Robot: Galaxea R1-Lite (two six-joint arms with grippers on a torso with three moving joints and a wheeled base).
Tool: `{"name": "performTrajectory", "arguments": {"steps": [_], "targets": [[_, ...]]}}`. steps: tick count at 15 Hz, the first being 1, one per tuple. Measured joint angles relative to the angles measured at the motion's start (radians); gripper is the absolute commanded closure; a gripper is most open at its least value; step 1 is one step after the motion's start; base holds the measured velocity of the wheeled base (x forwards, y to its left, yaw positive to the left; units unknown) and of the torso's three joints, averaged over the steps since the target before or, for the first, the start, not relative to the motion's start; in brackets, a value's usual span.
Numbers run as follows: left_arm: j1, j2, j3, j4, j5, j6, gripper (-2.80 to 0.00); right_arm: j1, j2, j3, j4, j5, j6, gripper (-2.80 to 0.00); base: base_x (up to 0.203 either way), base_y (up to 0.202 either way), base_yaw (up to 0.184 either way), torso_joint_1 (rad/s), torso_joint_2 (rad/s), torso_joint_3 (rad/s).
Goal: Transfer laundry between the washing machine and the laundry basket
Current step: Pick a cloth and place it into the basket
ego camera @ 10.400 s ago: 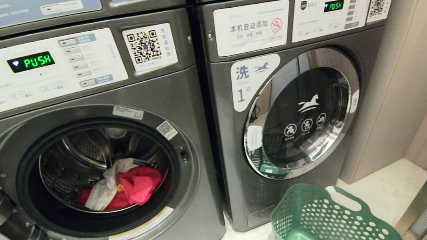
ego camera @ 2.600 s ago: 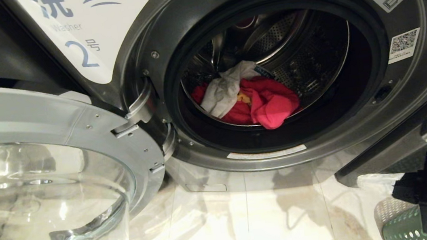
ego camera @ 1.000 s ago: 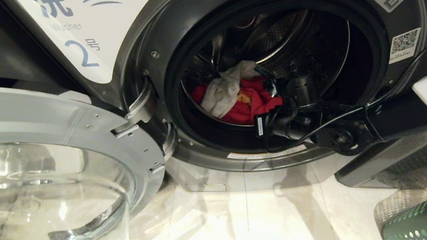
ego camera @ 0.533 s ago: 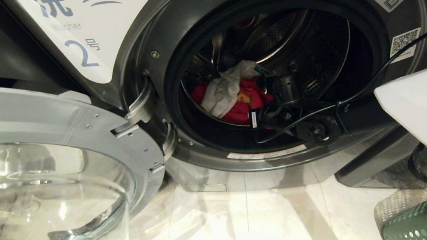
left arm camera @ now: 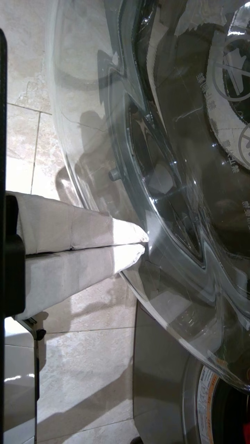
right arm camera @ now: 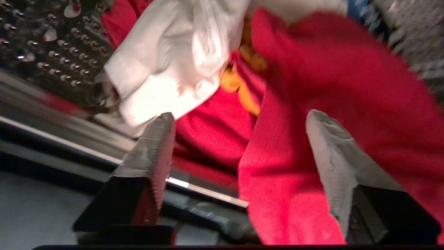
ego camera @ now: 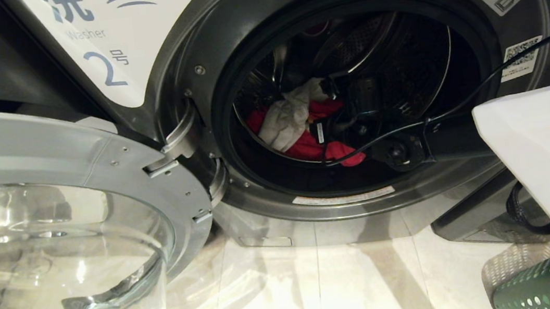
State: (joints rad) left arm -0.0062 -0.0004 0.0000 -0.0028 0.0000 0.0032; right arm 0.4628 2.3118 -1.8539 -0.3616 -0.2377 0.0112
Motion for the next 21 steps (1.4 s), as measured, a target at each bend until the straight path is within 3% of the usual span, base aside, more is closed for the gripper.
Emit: {"name": "performTrajectory", "arguments": {"steps": [2, 8, 14, 15, 21], "targets": [[0.0, 0.0, 0.0, 0.0, 0.0, 0.0, 0.0, 0.0, 0.011, -0.013, -0.003, -0.033, -0.047, -2.8, 0.0, 0.0, 0.0, 0.0, 0.0, 0.0], [0.0, 0.0, 0.0, 0.0, 0.0, 0.0, 0.0, -0.01, 0.043, -0.003, -0.001, -0.232, -0.162, -2.8, 0.0, 0.0, 0.0, 0.0, 0.0, 0.0], [0.0, 0.0, 0.0, 0.0, 0.0, 0.0, 0.0, -0.019, 0.111, -0.007, -0.002, -0.238, -0.165, -2.8, 0.0, 0.0, 0.0, 0.0, 0.0, 0.0], [0.0, 0.0, 0.0, 0.0, 0.0, 0.0, 0.0, -0.019, 0.122, -0.009, -0.003, -0.238, -0.164, 0.0, 0.0, 0.0, 0.0, 0.0, 0.0, 0.0], [0.0, 0.0, 0.0, 0.0, 0.0, 0.0, 0.0, -0.021, 0.161, -0.04, -0.004, -0.24, -0.162, 0.0, 0.0, 0.0, 0.0, 0.0, 0.0, 0.0]]}}
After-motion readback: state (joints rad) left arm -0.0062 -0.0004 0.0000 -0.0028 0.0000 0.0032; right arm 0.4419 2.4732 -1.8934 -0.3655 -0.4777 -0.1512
